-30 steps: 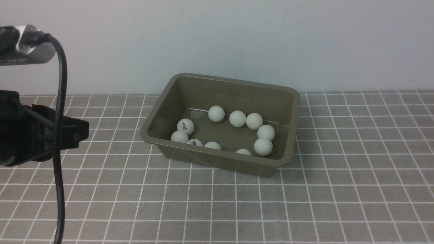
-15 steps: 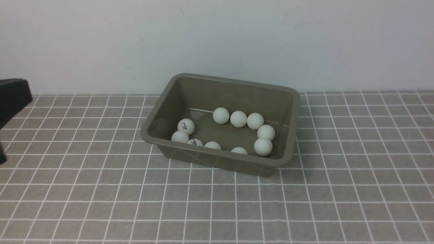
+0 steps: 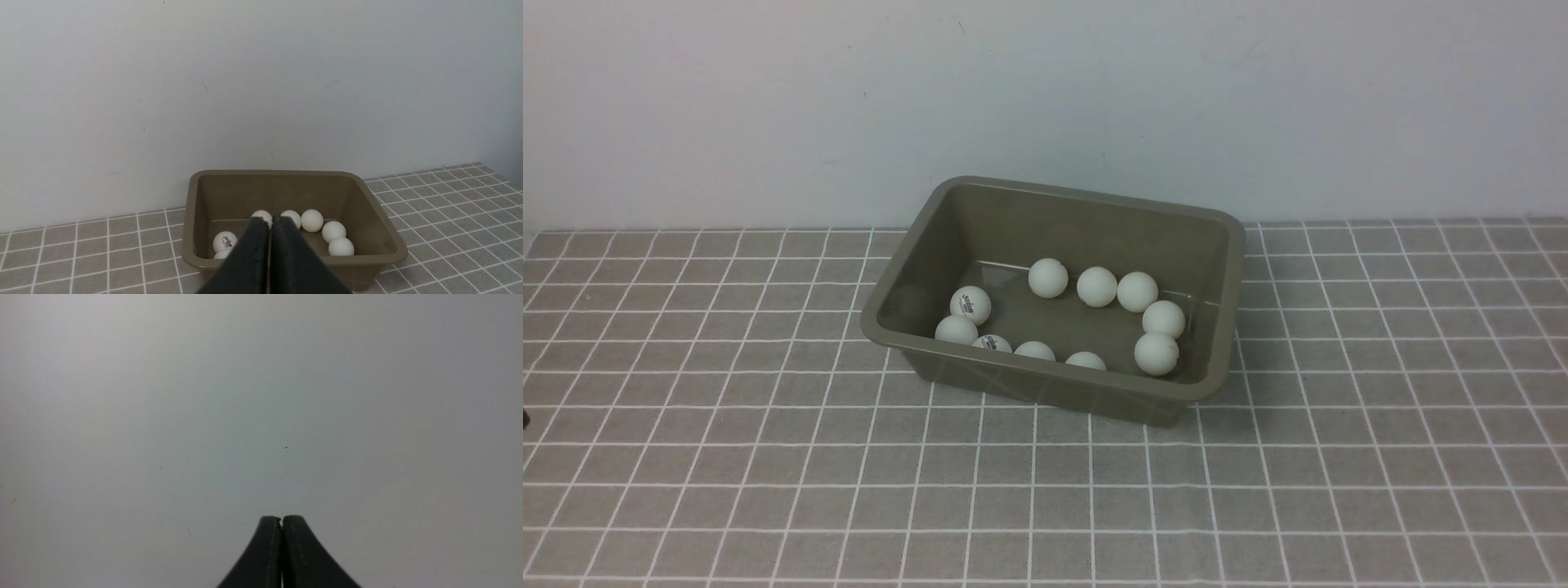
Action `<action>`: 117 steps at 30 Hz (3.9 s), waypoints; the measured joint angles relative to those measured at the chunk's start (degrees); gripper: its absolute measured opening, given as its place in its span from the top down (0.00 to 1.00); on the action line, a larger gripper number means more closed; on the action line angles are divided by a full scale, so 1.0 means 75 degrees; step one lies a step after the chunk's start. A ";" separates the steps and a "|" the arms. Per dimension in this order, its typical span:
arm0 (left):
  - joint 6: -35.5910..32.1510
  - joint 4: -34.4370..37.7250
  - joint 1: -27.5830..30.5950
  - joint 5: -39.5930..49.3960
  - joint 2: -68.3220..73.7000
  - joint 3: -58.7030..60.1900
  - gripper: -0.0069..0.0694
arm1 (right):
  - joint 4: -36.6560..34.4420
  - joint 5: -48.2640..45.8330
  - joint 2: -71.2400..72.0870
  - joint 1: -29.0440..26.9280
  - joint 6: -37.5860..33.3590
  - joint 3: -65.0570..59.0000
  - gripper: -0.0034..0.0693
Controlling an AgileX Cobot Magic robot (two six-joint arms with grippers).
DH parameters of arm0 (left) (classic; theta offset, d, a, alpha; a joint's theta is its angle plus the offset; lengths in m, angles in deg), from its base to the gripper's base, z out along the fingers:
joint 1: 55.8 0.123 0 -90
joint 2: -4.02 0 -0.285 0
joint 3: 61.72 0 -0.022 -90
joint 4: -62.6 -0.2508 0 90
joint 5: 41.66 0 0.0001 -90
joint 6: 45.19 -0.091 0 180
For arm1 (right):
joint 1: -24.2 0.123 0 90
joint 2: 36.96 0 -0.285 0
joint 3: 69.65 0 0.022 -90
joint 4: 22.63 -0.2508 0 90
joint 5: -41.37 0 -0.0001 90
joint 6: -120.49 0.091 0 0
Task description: Put the table tennis balls into the box on the grey coffee tablecloth.
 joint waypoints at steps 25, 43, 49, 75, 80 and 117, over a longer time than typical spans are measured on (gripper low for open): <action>0.1953 -0.3663 0.0000 -0.2550 -0.1354 0.3995 0.92 | 0.0000 -0.0094 0.0000 0.0000 0.0000 0.0000 0.97; 0.2169 -0.3965 0.0000 -0.1595 -0.1661 0.4619 0.92 | 0.0000 -0.0112 0.0006 0.0000 0.0080 0.0000 0.97; 0.2169 -0.3965 0.0000 -0.1589 -0.1661 0.4619 0.92 | 0.0000 -0.0112 0.0006 0.0000 0.0080 0.0000 0.97; 0.2169 -0.3965 0.0000 -0.1589 -0.1661 0.4619 0.92 | 0.0836 -0.0697 0.0006 -0.1610 -0.0059 -0.3334 0.97; 0.2169 -0.3965 0.0000 -0.1580 -0.1661 0.4619 0.92 | 0.0871 -0.0666 -0.0017 -0.1756 -0.0059 -0.3763 0.97; 0.2169 -0.3965 0.0000 -0.1580 -0.1661 0.4619 0.92 | 0.0871 -0.0619 -0.0017 -0.1769 -0.0059 -0.3765 0.97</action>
